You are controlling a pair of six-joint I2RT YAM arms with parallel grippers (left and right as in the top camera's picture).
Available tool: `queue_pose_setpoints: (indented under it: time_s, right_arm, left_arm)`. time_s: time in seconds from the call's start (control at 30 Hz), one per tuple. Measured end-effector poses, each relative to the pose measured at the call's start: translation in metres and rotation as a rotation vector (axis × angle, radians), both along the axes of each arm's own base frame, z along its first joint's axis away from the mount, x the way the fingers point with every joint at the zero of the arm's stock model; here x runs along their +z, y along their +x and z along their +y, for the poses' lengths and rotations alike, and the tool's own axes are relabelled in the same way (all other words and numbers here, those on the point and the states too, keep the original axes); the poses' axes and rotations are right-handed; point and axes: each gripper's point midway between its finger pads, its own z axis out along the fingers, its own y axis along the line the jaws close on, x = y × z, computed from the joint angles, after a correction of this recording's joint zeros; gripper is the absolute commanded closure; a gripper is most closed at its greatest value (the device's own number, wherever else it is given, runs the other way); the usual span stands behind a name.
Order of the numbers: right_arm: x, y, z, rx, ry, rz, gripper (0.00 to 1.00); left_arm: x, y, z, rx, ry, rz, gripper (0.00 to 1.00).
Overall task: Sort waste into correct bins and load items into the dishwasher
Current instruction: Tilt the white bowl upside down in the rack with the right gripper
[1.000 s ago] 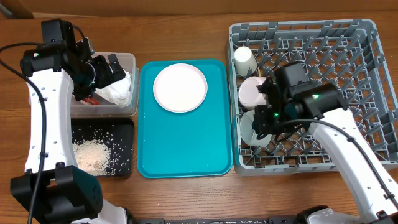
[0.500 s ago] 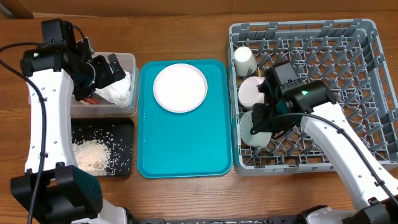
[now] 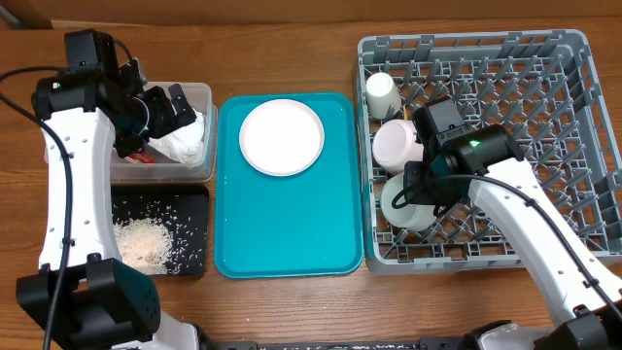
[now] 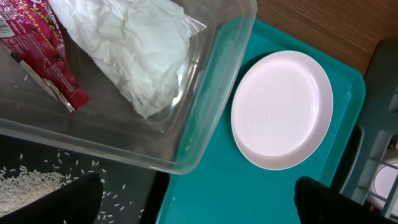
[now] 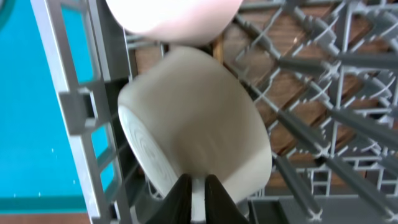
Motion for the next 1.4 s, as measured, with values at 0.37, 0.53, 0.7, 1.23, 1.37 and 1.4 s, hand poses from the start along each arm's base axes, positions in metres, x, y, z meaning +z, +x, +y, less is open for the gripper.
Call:
queue_pose_setpoints:
  time_s: [0.37, 0.53, 0.7, 1.23, 1.37, 1.4]
  right_arm:
    - [0.004, 0.027, 0.009, -0.012, 0.034, -0.103, 0.79]
    - [0.004, 0.027, 0.009, -0.011, 0.037, -0.104, 0.79]
    - [0.004, 0.022, 0.023, 0.008, 0.113, -0.076, 0.79]
    - [0.0, -0.014, 0.032, 0.022, 0.182, 0.088, 0.79]
    - [-0.001, -0.01, 0.024, 0.015, 0.138, 0.066, 0.76]
    - [-0.001, -0.009, 0.023, 0.013, 0.129, 0.061, 0.76]
  left_arm:
    - [0.0, 0.0, 0.0, 0.0, 0.0, 0.0, 0.0]
    - [0.0, 0.0, 0.0, 0.0, 0.0, 0.0, 0.0]
    - [0.0, 0.0, 0.0, 0.0, 0.0, 0.0, 0.0]
    - [0.0, 0.0, 0.0, 0.0, 0.0, 0.0, 0.0]
    - [0.0, 0.0, 0.0, 0.0, 0.0, 0.0, 0.0]
    - [0.0, 0.0, 0.0, 0.0, 0.0, 0.0, 0.0]
